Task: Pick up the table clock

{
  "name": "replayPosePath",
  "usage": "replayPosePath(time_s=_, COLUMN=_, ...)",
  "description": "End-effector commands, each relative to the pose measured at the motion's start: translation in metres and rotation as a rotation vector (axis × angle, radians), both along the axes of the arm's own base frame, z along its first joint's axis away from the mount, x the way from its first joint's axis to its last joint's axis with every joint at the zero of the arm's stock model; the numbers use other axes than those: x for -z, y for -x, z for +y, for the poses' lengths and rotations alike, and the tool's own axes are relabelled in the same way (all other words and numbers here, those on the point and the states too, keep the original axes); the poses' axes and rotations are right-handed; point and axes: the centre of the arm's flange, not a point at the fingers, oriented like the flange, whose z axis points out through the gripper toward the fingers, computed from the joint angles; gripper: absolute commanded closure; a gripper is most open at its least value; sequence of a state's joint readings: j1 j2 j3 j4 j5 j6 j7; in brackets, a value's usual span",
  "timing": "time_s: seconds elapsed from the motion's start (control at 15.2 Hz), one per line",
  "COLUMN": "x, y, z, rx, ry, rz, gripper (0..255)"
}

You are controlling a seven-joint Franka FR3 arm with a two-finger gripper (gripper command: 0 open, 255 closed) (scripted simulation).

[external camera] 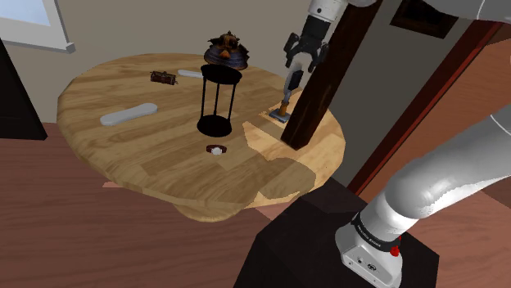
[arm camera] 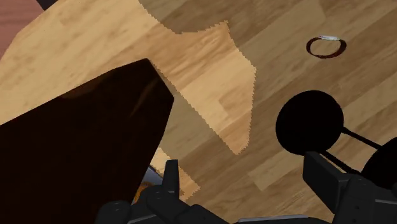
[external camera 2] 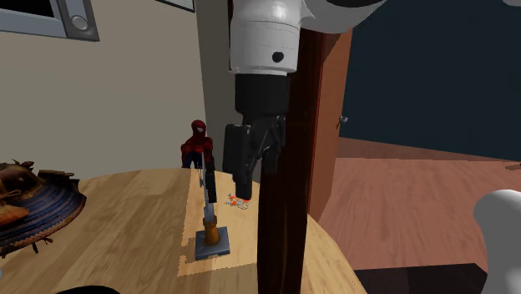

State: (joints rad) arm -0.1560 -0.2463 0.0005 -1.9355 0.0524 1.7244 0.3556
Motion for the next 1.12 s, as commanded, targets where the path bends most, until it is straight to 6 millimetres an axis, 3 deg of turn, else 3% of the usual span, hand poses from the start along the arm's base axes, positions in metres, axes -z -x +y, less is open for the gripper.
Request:
replayPosePath(time_s=0.0, x=0.001, y=-0.023, z=-0.015, rx=0.078, ry=0.009, rz=0.014, gripper=0)
replayPosePath(time_s=0.53, x=0.012, y=-0.096, z=-0.091, rx=0.375, ry=0.046, rz=0.068, gripper=0)
replayPosePath(time_s=1.06, x=0.023, y=-0.141, z=-0.183, rx=0.665, ry=0.081, rz=0.12, gripper=0)
